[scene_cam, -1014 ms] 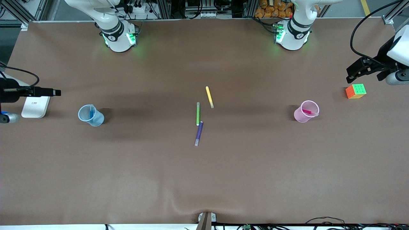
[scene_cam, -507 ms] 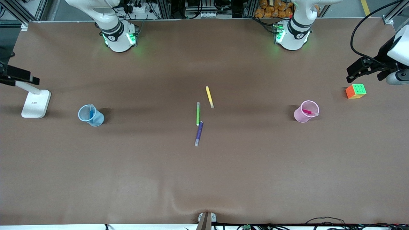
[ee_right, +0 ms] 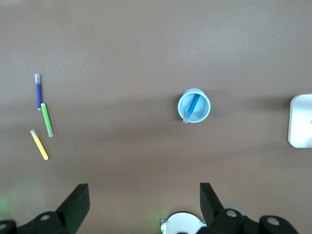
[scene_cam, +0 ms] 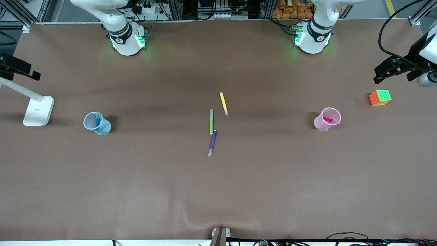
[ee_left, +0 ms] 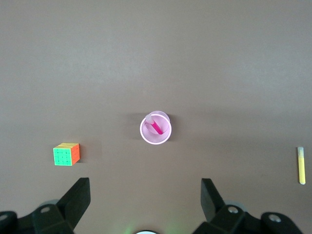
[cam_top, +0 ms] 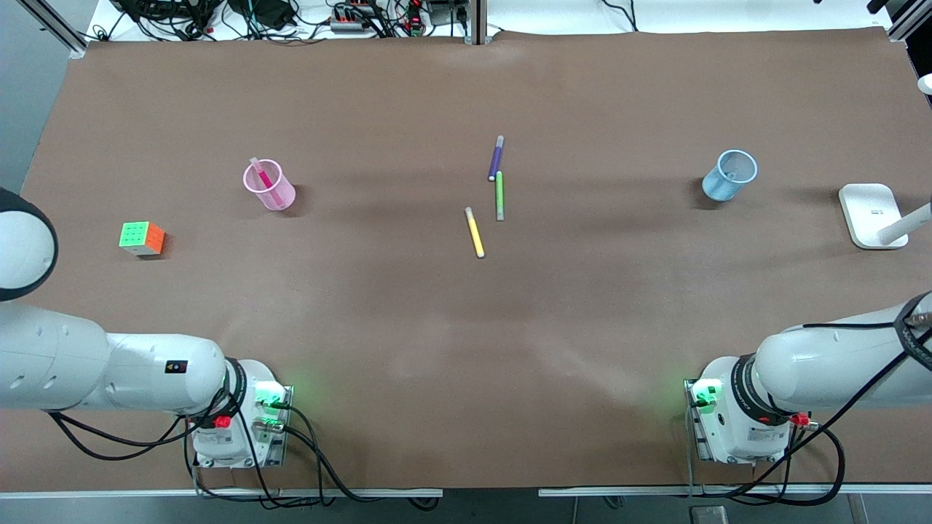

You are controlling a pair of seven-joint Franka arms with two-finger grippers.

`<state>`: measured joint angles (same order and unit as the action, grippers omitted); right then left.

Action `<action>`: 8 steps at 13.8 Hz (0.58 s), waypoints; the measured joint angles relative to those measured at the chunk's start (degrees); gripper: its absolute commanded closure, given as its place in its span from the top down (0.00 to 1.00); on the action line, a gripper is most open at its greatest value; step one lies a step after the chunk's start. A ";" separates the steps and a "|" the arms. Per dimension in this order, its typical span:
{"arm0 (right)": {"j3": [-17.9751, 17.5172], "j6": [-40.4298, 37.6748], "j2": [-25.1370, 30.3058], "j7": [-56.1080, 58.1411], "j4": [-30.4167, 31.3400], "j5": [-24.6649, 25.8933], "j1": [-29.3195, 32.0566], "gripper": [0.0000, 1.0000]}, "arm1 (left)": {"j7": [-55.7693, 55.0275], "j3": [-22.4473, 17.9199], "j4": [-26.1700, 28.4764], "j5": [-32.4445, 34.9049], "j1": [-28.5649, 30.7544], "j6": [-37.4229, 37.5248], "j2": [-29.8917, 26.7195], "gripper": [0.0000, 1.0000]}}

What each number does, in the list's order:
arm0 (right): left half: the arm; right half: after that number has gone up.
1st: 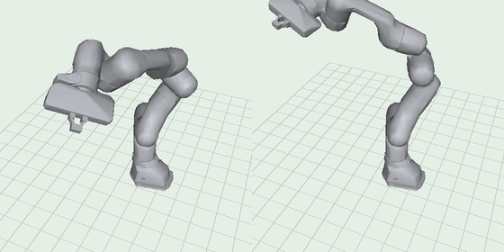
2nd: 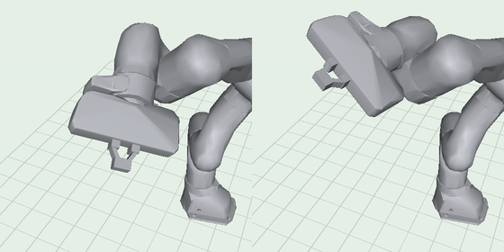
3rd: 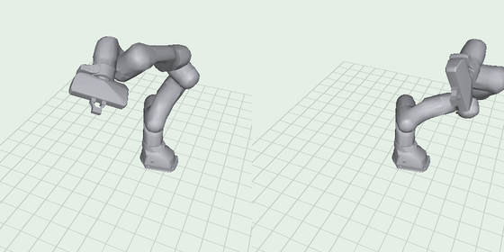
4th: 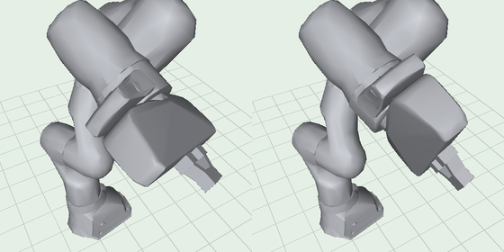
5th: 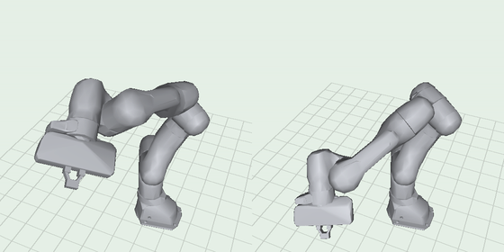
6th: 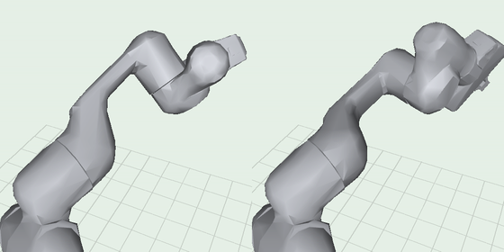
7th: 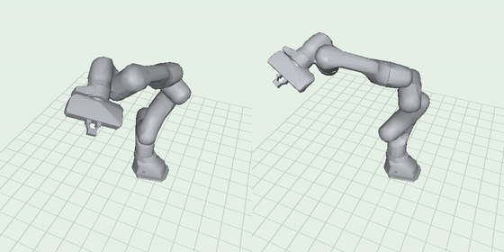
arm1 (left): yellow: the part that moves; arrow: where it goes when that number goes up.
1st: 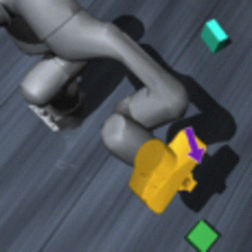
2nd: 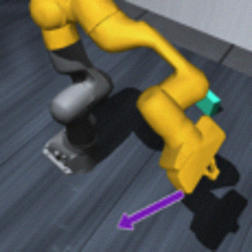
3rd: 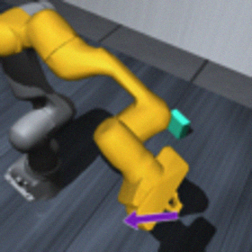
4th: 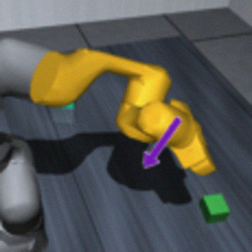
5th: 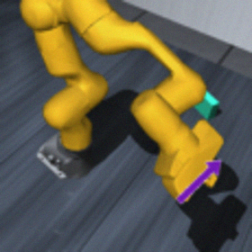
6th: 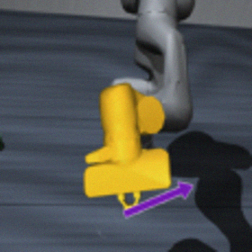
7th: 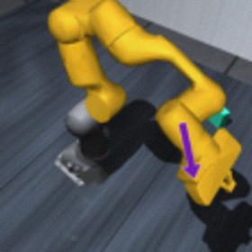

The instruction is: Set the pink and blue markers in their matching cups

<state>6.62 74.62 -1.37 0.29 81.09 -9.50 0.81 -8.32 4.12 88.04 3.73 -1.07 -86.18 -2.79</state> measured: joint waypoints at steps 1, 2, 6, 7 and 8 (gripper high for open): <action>-0.14 0.38 0.87 -0.36 1.29 0.02 0.00 1.00 | 0.04 0.00 -0.52 0.00 0.00 0.30 0.00 1.00; -0.26 0.73 1.44 -1.73 2.04 0.03 0.00 1.00 | 0.08 0.01 -0.97 0.00 0.00 0.66 -0.01 1.00; -1.10 1.37 2.30 -6.97 2.71 0.03 -0.21 1.00 | 0.15 0.21 -1.24 0.00 -0.09 1.17 -0.01 1.00; -1.19 1.46 2.32 -7.15 2.76 0.04 -0.31 1.00 | 0.16 0.24 -1.24 -0.01 -0.12 1.25 -0.01 1.00; -1.49 1.70 2.33 -7.16 2.80 0.48 -0.44 1.00 | 0.18 0.25 -1.25 -0.01 -0.13 1.28 -0.01 1.00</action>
<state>5.13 76.32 0.95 -6.87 83.89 -9.02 0.37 -8.15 4.37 86.80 3.72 -1.20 -84.90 -2.80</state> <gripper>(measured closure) 0.000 0.000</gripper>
